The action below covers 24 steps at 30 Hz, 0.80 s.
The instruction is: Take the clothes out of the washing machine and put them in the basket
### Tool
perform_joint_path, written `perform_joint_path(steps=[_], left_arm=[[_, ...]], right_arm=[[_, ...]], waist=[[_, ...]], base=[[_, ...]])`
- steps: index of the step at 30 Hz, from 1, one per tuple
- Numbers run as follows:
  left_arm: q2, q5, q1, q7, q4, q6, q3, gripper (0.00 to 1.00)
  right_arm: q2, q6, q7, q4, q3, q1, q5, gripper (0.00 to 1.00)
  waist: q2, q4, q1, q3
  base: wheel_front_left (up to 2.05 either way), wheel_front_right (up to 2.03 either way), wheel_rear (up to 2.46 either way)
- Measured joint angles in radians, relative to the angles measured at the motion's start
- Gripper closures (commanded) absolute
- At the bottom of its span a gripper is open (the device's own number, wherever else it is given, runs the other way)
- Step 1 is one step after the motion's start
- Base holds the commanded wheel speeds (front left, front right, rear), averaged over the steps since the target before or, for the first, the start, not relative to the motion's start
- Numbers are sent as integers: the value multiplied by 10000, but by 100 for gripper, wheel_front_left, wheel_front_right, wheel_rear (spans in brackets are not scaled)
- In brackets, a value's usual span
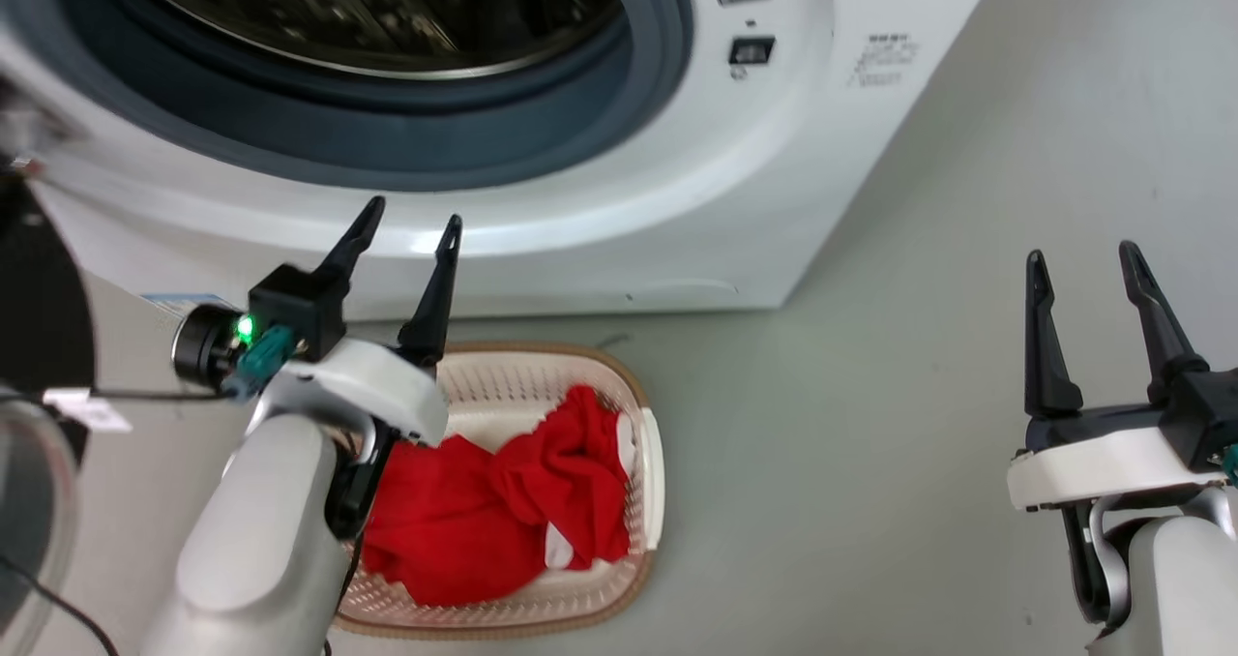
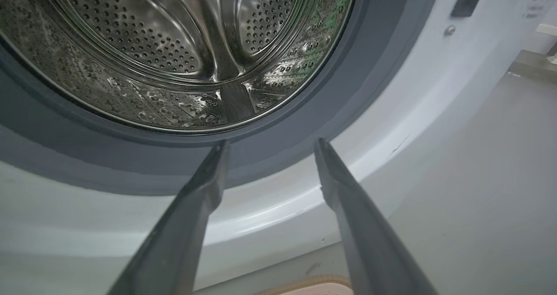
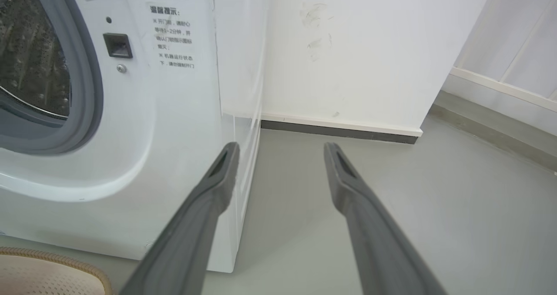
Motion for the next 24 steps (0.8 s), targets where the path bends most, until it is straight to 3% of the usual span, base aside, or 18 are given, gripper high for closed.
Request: perform_joint_path(steps=[12, 24], left_arm=[[-738, 717, 2527, -2, -2096, 253, 1852, 0], [-1714, 1528, 4911, 0, -3289, 307, 3062, 0]], right_arm=[[-2, 0, 0, -190, 58, 825, 15, 0], [0, 0, 0, -130, 385, 2034, 138, 0]], waist=[[0, 754, 0, -1645], [-1, 760, 1, -2903]], base=[[0, 0, 0], [0, 0, 0]])
